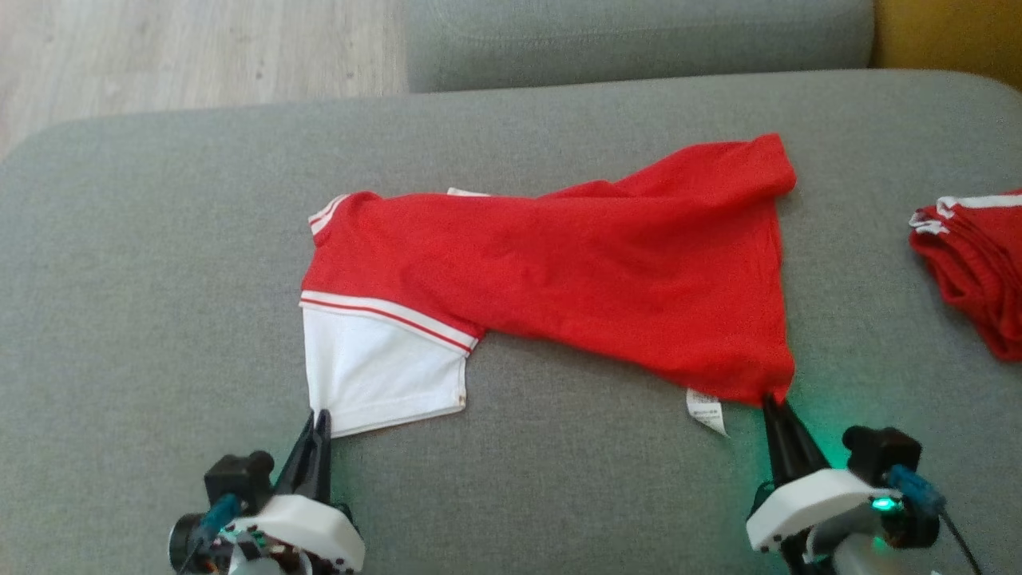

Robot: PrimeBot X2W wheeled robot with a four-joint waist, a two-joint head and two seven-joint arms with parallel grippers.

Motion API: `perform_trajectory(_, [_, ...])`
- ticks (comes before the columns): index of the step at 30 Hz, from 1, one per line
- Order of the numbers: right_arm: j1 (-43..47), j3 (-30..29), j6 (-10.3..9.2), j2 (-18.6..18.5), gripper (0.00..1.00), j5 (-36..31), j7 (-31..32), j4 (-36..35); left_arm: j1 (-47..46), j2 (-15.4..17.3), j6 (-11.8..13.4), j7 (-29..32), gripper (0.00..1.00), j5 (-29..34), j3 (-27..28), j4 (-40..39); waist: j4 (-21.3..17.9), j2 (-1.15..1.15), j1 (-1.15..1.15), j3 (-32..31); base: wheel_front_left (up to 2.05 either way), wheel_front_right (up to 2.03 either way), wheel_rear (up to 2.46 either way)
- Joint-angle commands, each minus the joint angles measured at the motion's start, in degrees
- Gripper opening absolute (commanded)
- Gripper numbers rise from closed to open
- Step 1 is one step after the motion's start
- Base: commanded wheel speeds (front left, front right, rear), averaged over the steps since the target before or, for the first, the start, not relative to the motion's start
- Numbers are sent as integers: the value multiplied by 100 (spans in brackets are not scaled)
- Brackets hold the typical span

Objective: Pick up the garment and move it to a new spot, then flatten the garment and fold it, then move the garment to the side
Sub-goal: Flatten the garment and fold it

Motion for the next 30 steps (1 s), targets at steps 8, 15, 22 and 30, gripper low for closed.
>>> perform_trajectory(8, [-57, 5, -5, -90, 0, 404, -23, -1677, -26, 332, 9, -30, 0, 100, 548, -1688, -25, 0, 0, -527, 0, 0, 0])
perform_trajectory(15, [-783, 27, -5, -762, 0, 1010, -23, -2928, -613, 893, 9, -30, 0, 225, 831, -3098, -15, 0, 0, -773, 0, 0, 0])
perform_trajectory(22, [-2143, -73, -5, -1520, 0, 1583, 549, -3861, -1873, 1868, 9, 470, 0, 140, 721, -4285, 70, 0, 0, -888, 0, 0, 0])
perform_trajectory(30, [-3571, 72, -5, -1704, 0, 1603, 1323, -3132, -3201, 2129, 9, 1634, 0, -2, 412, -3853, 196, 0, 0, -444, 0, 0, 0])
